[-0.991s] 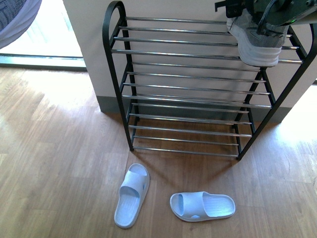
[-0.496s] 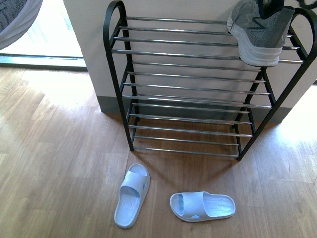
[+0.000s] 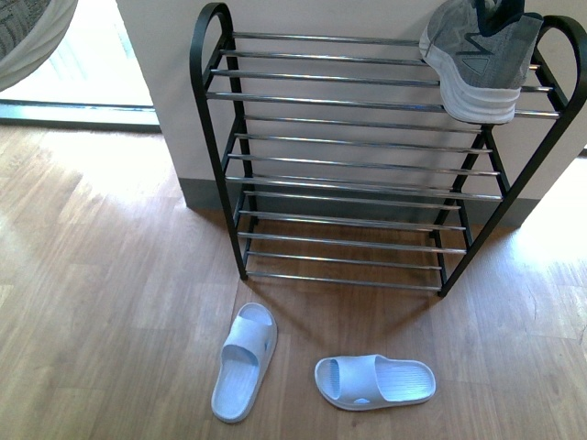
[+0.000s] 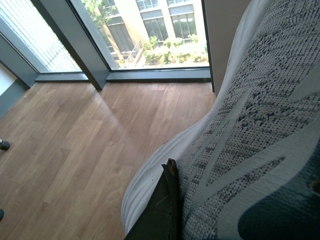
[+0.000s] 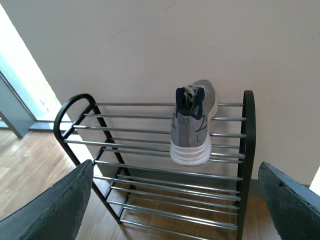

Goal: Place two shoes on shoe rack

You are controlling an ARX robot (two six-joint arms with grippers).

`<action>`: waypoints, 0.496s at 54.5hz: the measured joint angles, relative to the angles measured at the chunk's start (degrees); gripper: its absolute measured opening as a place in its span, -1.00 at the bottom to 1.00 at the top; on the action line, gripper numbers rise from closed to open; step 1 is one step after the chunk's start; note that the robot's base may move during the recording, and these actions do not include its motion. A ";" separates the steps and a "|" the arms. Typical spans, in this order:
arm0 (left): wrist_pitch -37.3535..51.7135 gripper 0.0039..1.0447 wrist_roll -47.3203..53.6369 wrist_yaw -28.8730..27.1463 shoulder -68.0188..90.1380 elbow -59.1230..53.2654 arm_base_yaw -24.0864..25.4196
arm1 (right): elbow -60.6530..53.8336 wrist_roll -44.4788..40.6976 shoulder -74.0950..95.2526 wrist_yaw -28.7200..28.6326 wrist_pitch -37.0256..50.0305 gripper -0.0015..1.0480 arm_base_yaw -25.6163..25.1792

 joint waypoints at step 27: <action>-0.02 -0.97 0.00 -0.22 0.00 0.00 0.02 | -10.34 -7.63 -12.37 20.09 0.68 -0.68 7.06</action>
